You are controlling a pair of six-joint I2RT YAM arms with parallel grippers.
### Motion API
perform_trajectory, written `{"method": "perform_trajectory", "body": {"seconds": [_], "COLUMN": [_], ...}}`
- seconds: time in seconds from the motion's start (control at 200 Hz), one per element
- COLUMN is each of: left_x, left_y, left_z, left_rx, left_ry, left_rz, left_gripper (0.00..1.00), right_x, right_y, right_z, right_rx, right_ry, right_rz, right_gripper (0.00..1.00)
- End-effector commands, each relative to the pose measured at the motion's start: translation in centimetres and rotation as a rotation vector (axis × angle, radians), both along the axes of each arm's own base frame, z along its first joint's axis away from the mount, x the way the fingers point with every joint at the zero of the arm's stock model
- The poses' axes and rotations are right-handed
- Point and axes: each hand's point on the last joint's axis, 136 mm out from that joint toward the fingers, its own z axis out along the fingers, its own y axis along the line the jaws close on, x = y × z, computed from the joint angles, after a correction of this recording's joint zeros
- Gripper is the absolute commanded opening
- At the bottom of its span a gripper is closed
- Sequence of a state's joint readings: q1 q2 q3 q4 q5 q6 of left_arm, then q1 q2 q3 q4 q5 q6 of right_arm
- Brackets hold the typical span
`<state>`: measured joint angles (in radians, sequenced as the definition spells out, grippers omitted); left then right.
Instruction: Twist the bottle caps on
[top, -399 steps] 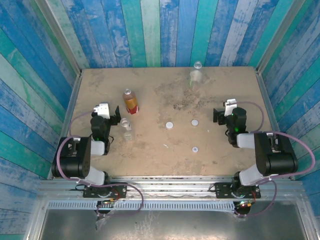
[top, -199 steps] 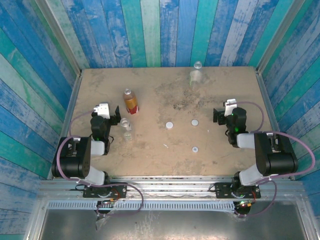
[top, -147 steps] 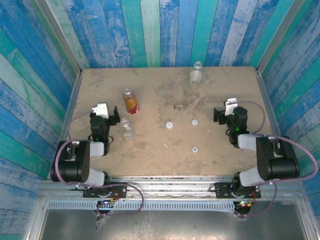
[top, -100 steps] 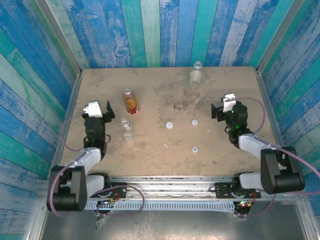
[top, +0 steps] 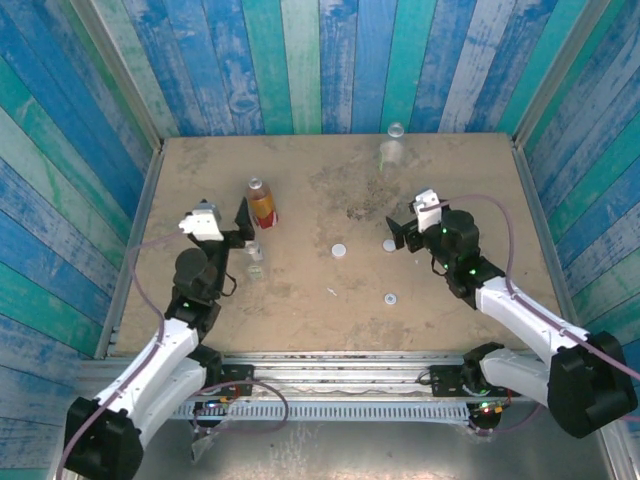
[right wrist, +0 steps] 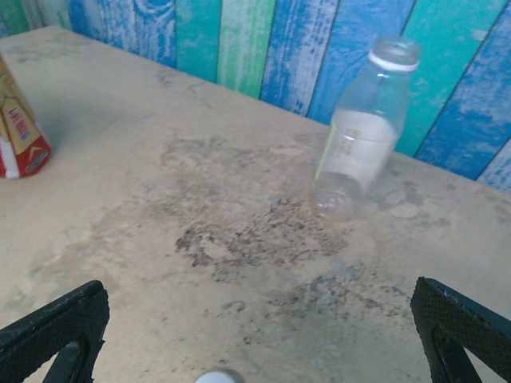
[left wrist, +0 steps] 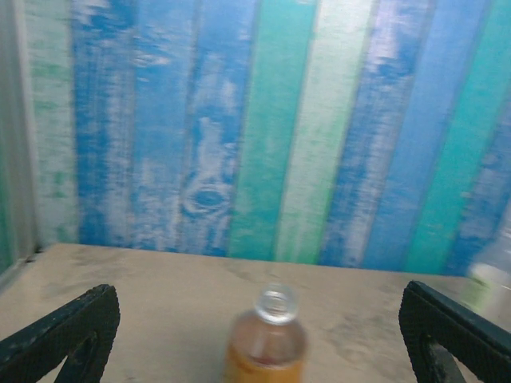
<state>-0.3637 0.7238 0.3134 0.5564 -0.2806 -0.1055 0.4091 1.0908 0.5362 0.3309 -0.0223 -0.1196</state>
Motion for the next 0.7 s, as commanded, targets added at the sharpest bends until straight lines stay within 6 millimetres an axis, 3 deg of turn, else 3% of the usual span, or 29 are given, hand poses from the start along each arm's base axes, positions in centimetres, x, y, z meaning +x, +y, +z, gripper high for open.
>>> {"method": "perform_trajectory", "body": {"seconds": [0.0, 0.365, 0.696], "left_x": [-0.9, -2.6, -1.3], "left_y": [-1.2, -1.8, -3.4], "left_z": [-2.1, -9.9, -13.7], "left_rx": [0.007, -0.052, 0.034], "left_ry": [0.068, 0.249, 0.428], "left_rz": [-0.016, -0.022, -0.045], "left_gripper": [0.94, 0.94, 0.94], "right_x": [-0.5, -0.6, -0.6], "right_y": [1.0, 3.0, 3.8], "right_z": [-0.3, -1.2, -0.5], "right_rx": [0.027, 0.063, 0.082], "right_ry": [0.049, 0.107, 0.114], "right_rz": [0.031, 0.084, 0.110], "right_gripper": [1.00, 1.00, 1.00]}}
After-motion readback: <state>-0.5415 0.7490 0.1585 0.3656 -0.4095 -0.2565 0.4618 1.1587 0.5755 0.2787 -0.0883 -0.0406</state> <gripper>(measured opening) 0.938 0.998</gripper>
